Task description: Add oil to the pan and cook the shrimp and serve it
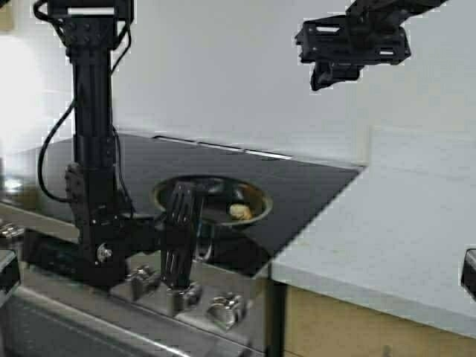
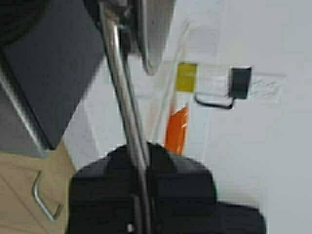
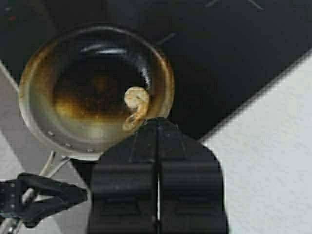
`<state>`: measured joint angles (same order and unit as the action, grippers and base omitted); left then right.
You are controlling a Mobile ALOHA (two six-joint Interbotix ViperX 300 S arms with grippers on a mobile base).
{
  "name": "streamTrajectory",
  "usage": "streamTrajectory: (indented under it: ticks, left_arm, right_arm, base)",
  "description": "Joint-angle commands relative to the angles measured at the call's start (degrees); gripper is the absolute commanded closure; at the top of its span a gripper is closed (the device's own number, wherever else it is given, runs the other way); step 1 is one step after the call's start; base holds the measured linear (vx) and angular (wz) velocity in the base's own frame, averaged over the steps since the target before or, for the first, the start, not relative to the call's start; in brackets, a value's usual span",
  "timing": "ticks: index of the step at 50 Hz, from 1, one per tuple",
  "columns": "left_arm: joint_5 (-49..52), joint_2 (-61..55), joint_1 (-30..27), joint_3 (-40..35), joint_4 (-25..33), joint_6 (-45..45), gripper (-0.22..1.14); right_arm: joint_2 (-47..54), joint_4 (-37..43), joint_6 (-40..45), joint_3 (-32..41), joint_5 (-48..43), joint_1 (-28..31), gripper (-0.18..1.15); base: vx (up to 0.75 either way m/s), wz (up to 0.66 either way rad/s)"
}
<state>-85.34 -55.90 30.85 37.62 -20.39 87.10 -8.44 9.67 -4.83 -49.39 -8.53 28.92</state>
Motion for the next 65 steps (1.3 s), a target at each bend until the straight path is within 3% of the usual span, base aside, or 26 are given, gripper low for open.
streamTrajectory:
  ticks: [1, 34, 65]
  left_arm:
    - [-2.20, 4.57, -0.44, 0.44, 0.26, -0.70, 0.88]
    - [-2.20, 8.88, -0.88, -0.88, 0.35, 2.81, 0.88]
    - [-2.20, 13.45, -3.43, 4.48, -1.05, 3.96, 0.88]
  right_arm:
    - [-0.62, -0.09, 0.26, 1.58, -0.18, 0.18, 0.91]
    - [-0.88, 0.09, 0.35, 4.04, 2.72, 0.18, 0.91]
    - [-0.97, 0.09, 0.62, 5.45, 3.96, 0.09, 0.91]
  base:
    - [-0.02, 0.24]
    - [-0.06, 0.44]
    - [-0.05, 0.43]
